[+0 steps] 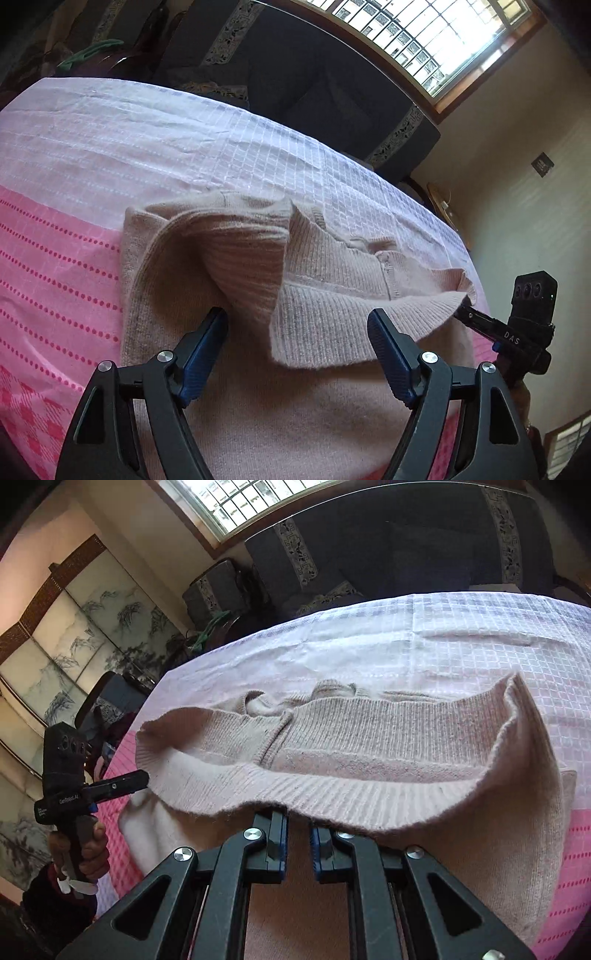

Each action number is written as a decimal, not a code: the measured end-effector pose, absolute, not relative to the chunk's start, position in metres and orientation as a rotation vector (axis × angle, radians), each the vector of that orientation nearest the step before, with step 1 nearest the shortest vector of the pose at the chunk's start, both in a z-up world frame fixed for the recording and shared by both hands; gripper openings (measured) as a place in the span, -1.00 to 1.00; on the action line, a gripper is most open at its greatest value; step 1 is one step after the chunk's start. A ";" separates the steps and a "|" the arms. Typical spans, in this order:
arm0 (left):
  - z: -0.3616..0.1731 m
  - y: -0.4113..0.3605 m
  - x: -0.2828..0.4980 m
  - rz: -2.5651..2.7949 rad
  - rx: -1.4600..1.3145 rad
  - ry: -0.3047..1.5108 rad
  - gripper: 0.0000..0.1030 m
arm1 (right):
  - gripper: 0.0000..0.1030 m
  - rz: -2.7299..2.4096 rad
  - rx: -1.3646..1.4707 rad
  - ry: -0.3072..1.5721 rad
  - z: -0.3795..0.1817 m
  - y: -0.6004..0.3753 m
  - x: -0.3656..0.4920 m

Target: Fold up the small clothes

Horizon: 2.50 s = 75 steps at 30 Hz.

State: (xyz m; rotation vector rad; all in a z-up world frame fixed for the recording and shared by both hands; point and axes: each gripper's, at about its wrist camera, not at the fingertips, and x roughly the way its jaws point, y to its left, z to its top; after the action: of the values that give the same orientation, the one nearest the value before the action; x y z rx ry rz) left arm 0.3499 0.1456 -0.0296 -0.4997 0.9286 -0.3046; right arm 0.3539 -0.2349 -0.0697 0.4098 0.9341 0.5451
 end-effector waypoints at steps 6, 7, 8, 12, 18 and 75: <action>-0.008 0.195 0.354 -0.080 -0.628 0.683 0.52 | -0.62 0.458 0.698 0.836 -0.073 -0.293 0.354; -0.009 0.200 0.353 -0.084 -0.639 0.695 0.52 | -0.61 0.453 0.692 0.833 -0.073 -0.298 0.347; -0.012 0.205 0.349 -0.098 -0.647 0.705 0.52 | -0.60 0.455 0.682 0.824 -0.072 -0.303 0.338; -0.022 0.222 0.324 -0.087 -0.563 0.752 0.52 | -0.31 0.478 0.652 0.805 -0.071 -0.322 0.293; -0.045 0.247 0.280 -0.097 -0.538 0.819 0.52 | -0.29 0.360 0.509 0.791 -0.080 -0.347 0.223; -0.063 0.164 0.214 -0.173 -0.071 0.842 -0.45 | 0.67 0.275 0.536 0.802 -0.105 -0.374 0.182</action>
State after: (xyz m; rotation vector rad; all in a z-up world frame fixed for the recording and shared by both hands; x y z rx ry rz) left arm 0.2141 0.1643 -0.0629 -0.0714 0.8419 -0.1732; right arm 0.1818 -0.3741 -0.1046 0.5364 0.8024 0.2745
